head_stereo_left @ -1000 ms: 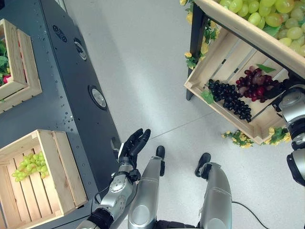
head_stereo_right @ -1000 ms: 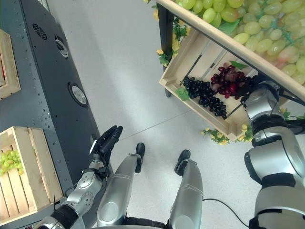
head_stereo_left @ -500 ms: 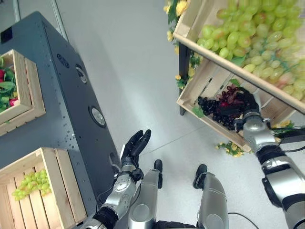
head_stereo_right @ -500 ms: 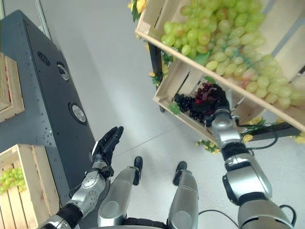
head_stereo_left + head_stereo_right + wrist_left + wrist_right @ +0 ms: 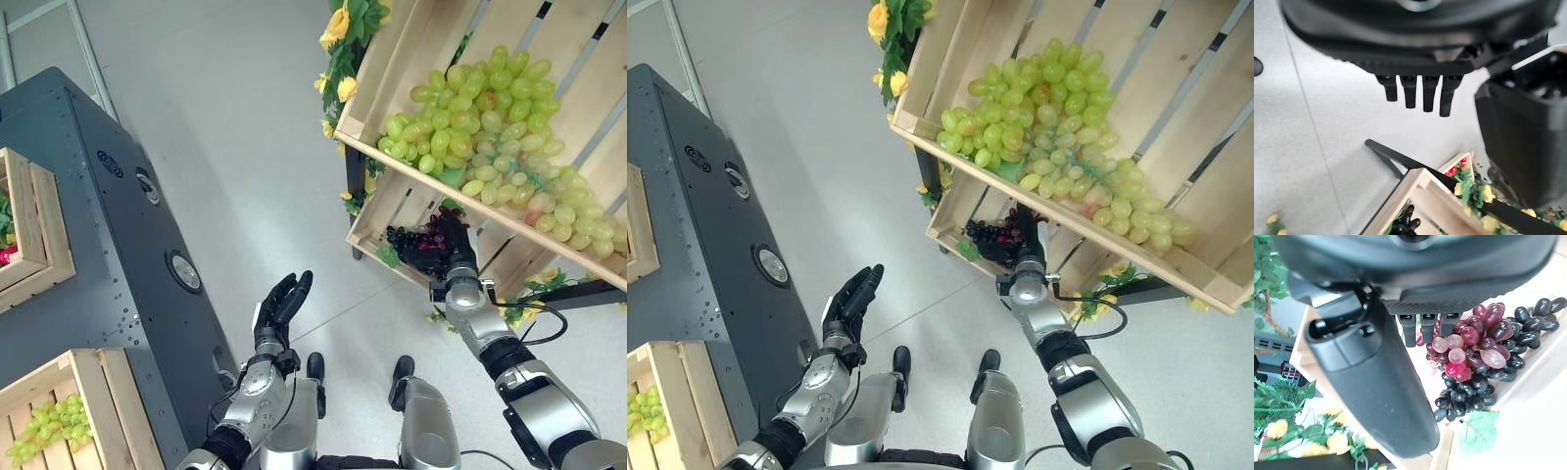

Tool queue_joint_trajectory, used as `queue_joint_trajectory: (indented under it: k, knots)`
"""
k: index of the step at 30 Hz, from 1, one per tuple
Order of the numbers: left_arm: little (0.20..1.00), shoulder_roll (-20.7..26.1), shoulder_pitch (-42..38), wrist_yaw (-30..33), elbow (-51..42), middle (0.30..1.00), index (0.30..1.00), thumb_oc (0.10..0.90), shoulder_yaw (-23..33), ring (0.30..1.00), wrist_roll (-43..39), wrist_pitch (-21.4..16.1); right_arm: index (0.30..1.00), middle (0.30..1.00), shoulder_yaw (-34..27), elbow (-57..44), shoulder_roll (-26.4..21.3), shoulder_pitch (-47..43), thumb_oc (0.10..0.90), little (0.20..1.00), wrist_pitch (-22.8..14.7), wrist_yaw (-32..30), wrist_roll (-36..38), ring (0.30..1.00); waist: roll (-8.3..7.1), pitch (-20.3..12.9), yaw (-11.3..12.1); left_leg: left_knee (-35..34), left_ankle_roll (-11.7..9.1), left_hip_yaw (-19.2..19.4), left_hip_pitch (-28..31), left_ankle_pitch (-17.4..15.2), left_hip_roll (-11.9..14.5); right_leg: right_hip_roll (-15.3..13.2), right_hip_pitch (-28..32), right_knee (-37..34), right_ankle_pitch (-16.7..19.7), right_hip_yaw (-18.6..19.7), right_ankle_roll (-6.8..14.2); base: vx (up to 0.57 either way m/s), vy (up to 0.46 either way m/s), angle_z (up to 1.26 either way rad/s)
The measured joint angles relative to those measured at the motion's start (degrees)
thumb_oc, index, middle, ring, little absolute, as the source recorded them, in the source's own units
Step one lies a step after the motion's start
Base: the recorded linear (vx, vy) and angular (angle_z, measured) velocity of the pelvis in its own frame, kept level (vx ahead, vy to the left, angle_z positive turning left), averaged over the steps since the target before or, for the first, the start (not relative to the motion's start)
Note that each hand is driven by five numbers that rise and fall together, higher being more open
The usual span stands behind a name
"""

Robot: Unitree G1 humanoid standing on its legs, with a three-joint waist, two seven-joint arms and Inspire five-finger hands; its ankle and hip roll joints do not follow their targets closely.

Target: Pick up the fruits from the basket on one side to the basket on the other side

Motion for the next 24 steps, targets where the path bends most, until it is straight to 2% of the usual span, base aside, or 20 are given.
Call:
queue_joint_trajectory:
  k: [5,9,15,24]
  knots:
    - [0.900,-0.2,0.7,-0.9,0.4,0.900,0.900,0.800,2.7,0.900,-0.1,0.0,0.900,0.900,0.9,-3.0,1.0,3.5,0.800,0.900,0.0,-0.2,-2.6,0.900,-0.64,-1.3,-0.2,-3.4,0.1,0.1,3.6,0.4,0.0,0.6,3.9,-4.1,1.0,-0.2,0.7,0.06,0.019,0.00]
    - [0.900,-0.5,2.8,-1.0,0.9,0.900,0.900,0.800,3.2,0.900,0.0,0.0,0.900,0.900,3.3,-4.8,1.6,8.3,0.800,0.900,-0.2,0.1,-5.2,0.900,-0.97,-6.8,0.1,-6.3,0.3,0.1,4.9,0.9,0.0,1.2,5.8,-8.1,2.0,-0.5,1.3,0.08,0.016,0.02]
    - [0.900,-1.5,5.8,-1.3,2.9,0.900,0.900,0.800,4.0,0.900,0.1,0.1,0.900,0.900,5.5,-7.1,1.6,13.5,0.800,0.900,-2.6,2.2,-11.0,0.900,-1.44,-12.5,0.2,-9.6,0.6,-0.4,6.5,1.6,-0.4,1.3,8.0,-11.7,2.8,-1.5,1.8,0.04,0.038,0.06]
    - [0.900,-2.2,6.6,-1.3,3.5,0.900,0.900,0.800,5.6,0.900,0.7,0.1,0.900,0.900,8.7,-7.2,4.1,15.6,0.800,0.900,-3.4,6.3,-11.1,0.900,-1.96,-15.0,2.4,-9.5,1.2,-2.9,5.6,2.0,-2.1,0.1,8.7,-11.8,3.2,-3.0,2.3,0.00,0.063,0.13]
